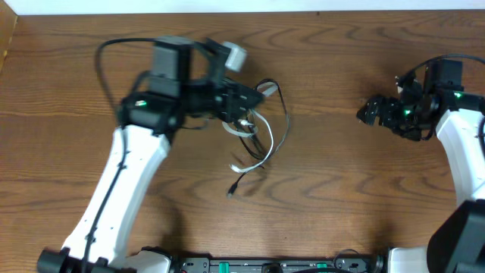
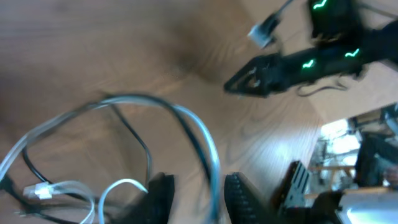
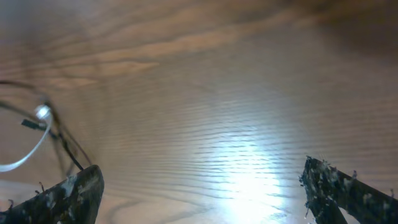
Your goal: Untangle cables
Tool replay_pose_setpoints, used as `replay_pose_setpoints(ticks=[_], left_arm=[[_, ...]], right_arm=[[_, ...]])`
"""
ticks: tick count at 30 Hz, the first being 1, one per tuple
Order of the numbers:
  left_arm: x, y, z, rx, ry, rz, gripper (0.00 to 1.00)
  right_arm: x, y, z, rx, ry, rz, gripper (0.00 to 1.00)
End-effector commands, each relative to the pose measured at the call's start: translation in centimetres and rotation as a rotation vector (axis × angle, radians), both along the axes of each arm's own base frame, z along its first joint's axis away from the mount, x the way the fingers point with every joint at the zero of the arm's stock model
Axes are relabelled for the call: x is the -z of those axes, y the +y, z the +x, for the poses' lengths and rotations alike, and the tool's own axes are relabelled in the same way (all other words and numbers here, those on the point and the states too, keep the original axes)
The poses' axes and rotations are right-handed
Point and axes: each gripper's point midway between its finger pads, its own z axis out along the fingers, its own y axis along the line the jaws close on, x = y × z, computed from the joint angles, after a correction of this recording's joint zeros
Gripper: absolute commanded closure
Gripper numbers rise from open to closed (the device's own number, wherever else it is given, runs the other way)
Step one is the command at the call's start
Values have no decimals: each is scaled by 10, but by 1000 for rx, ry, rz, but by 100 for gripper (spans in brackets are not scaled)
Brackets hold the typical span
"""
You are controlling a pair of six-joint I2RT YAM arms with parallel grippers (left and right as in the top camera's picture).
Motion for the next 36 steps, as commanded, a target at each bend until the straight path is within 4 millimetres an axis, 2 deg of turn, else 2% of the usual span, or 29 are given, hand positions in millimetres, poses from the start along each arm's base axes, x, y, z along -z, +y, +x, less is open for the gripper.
replay_pose_setpoints(ticks=[1,5,11,15,19,21,25,29,32,36], left_arm=[[28,-11,11,-50,-24,159,51],[38,-11,14,-94,-52,250,40],[43,-11,12,-90,-31,259,40],[61,-20,11,-63,9,280,40],[92,-48,4,13,52,310,40],[115,-70,0,65,72,328,40],[154,-96,-5,125,106,357,40],[193,-105,-6,154,156,394,40],[209,-108,-2,154,164,400,40],[228,-113,3,157,166,402,51]], right_arm=[[-41,12,4,-71,-134,44,1],[-50,12,2,-72,-162,38,1],[-50,12,2,-72,-162,38,1],[-49,11,2,-70,-160,34,1],[-49,10,2,-66,-157,25,1],[-48,10,1,-66,-152,25,1],[-47,10,-1,-66,-141,28,1],[-46,10,-2,-66,-136,29,1],[-46,11,-3,-66,-132,30,1],[-45,11,-4,-66,-127,30,1]])
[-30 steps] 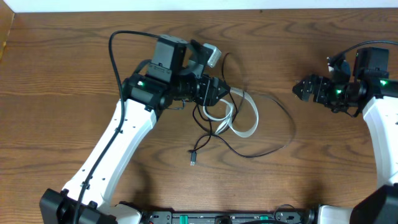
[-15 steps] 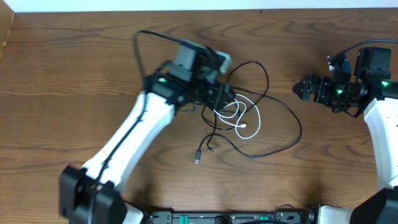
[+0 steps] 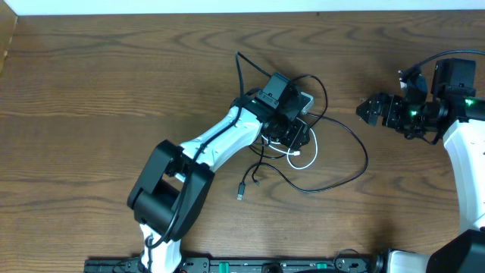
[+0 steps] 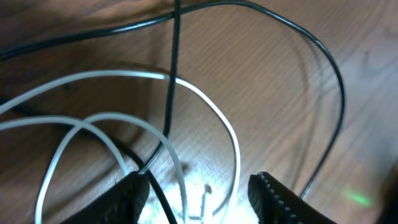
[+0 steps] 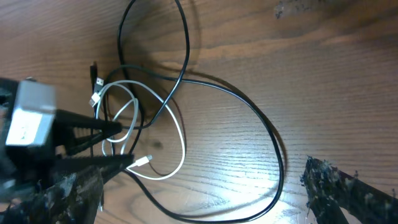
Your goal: Untangle cables
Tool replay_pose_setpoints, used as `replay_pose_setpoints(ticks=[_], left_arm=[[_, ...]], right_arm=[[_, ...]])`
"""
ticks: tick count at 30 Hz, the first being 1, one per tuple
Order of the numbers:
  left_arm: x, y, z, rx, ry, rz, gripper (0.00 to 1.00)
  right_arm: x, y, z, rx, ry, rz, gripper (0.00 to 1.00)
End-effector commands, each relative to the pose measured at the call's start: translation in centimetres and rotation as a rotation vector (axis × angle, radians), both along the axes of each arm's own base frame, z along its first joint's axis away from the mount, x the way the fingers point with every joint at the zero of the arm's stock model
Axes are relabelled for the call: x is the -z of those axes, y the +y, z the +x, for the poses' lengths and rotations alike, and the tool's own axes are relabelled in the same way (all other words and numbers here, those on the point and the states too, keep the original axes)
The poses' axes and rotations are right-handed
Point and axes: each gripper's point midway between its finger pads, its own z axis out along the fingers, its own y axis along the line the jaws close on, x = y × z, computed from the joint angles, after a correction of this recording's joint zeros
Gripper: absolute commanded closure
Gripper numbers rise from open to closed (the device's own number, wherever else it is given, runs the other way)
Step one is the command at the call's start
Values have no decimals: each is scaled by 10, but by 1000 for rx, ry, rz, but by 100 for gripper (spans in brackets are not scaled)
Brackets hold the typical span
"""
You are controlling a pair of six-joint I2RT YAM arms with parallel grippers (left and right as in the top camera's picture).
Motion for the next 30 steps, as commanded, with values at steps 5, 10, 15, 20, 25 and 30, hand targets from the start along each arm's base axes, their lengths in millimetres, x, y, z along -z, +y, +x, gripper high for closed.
replay_pose_setpoints(ticks=[5,10,15,20,25,30], left_arm=[[16,0,8,-3,-19,37,66],[23,10,14,-36,-58,114,73],[22,12,14,-39,-76,139,93],[-58,9,19,-55,-195,42,93],[-231,20,4,-112,-503,-239,93],[-331,47,-30,-132,-707,-411,93]], right_arm=[[-7,-1,2,-16,-27,-7,1],[-7,-1,1,-16,-24,-7,1],[-6,-1,0,-23,-21,-9,1],[-6,-1,0,-38,-28,-17,1],[-7,-1,1,-37,-34,-18,1],[-7,-1,1,-38,-34,-17,1]])
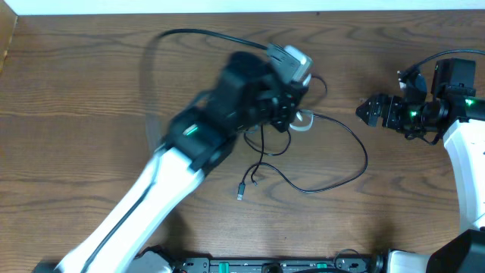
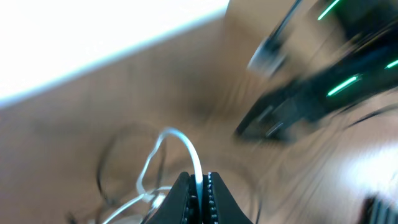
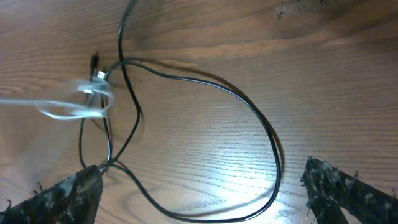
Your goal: Untangle cables
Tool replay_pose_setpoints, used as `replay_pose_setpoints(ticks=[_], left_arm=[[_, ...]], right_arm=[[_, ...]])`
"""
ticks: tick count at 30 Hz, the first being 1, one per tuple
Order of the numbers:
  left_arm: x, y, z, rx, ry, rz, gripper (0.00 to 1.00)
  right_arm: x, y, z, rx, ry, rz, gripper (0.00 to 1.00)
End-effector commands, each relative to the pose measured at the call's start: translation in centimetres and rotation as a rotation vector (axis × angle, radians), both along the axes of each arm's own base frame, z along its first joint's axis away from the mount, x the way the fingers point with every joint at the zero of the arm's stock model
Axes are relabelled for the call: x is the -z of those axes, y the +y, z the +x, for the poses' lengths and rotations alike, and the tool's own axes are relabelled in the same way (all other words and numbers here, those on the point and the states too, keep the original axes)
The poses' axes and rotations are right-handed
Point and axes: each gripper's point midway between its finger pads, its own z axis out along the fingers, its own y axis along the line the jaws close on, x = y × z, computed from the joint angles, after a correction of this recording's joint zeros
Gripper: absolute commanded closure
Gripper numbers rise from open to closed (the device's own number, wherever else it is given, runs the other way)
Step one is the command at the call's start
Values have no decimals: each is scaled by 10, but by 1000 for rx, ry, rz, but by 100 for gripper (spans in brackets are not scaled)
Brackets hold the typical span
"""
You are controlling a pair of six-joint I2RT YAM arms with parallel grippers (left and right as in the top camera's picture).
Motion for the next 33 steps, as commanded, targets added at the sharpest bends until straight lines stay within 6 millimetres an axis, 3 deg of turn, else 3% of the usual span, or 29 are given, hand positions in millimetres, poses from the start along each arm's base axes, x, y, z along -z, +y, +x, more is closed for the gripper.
replay_pose_setpoints(ticks=[1,3,6,11,17,20,25,28,33], left_arm=[[-56,19,-20,-18,-114,-97,92],[-100,40,-29,-84,-237,-171,92],[-142,59,-39,-143,-354,-252,92],[-177,75,-48,-185,-453,-333,93],[-185,71,-40,-197,-476,-369,93],[-185,71,-34,-224,-439,-411,93],[-195,71,-34,-231,-411,-494,93],[-197,72,-35,-233,-388,-527,93],[-197,72,-35,-239,-320,-585,93]], right_arm=[[-7,-1,2,-12,-28,-5,1],[-8,-1,3,-13,-33,-5,1],[-19,11,5,-79,-81,44,1],[-53,28,5,-145,-189,127,1],[-110,56,-14,-295,-392,219,1],[-129,71,-24,-398,-478,264,1],[-137,108,-31,-576,-543,348,1],[-147,145,-38,-762,-632,451,1],[-150,186,-32,-927,-748,469,1]])
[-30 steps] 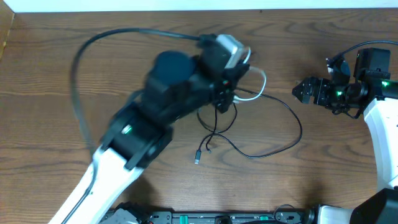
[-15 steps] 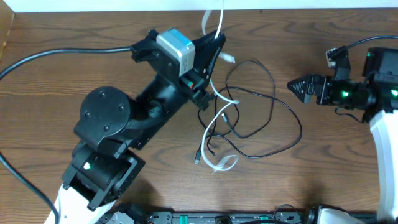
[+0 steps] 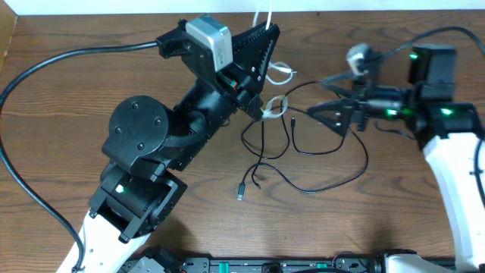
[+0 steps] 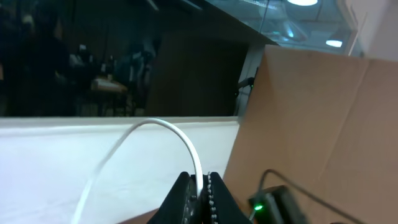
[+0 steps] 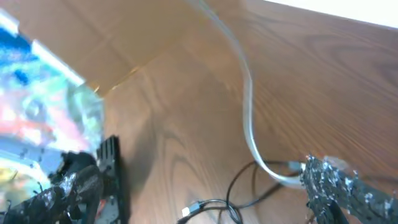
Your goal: Untangle cables
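My left gripper [image 3: 267, 32] is raised high over the table, shut on a white cable [image 3: 279, 73]. In the left wrist view that white cable [image 4: 163, 126] arcs up out of the closed fingers [image 4: 186, 190]. Its lower part hangs down to a black cable [image 3: 356, 171], which lies in loose loops on the wood and ends in a plug [image 3: 241, 194]. My right gripper [image 3: 327, 97] stands open just right of the hanging white cable. In the right wrist view the white cable [image 5: 247, 118] runs down close to the right finger [image 5: 336, 186], above the black cable [image 5: 214, 208].
The raised left arm [image 3: 151, 144] covers the left middle of the wooden table [image 3: 409, 227]. Its own black supply cord [image 3: 68, 54] arcs over the far left. The table's far edge [image 3: 379, 12] meets a white wall. A metal rail [image 3: 265, 265] runs along the front.
My left gripper, still shut on the white cable, is now much higher, and the cable is drawn up with it. My right gripper has moved left, close beside the cables.
First my left gripper hovered over a bunched tangle, with the right arm off at the right. Then it stood open, low on the white loops, with the black cable spread wide. Later it was shut on the white cable, which is now lifted high.
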Tool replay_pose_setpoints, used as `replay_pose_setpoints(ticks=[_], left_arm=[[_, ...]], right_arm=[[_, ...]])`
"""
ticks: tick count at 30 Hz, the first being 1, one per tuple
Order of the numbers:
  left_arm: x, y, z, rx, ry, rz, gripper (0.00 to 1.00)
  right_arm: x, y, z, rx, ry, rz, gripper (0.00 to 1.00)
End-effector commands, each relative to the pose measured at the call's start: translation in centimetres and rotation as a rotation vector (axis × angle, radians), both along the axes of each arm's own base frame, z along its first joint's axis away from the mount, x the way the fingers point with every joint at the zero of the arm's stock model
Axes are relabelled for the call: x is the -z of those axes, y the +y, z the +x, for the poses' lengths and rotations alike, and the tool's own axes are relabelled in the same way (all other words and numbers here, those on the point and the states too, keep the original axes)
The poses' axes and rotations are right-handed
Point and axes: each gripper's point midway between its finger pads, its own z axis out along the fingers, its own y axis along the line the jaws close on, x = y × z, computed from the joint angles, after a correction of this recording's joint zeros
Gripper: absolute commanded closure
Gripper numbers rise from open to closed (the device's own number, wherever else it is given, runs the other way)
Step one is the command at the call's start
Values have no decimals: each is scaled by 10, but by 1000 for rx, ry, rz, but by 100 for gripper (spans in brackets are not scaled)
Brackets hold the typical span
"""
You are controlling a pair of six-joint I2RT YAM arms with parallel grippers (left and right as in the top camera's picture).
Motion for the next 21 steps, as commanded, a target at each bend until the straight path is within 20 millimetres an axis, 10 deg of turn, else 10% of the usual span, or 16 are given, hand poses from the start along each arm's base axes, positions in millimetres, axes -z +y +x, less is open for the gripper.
replay_pose_setpoints(ticks=[1,9,13,15,21], left_arm=[[-4,4,-1,10,48,-74,93],[-4,3,-1,17,67,-93,92],[-3,3,-2,23,78,-96,92],[1,2,-1,21,92,-86,93],[32,0,4,8,192,-11,92]], right_arm=[[-14,29,-4,-133,-129,49,1],[-21,67,13,-177,-259,72,6],[-22,75,26,-129,-235,78,45],[-27,75,29,-109,-204,99,97],[-19,56,46,19,-26,105,99]])
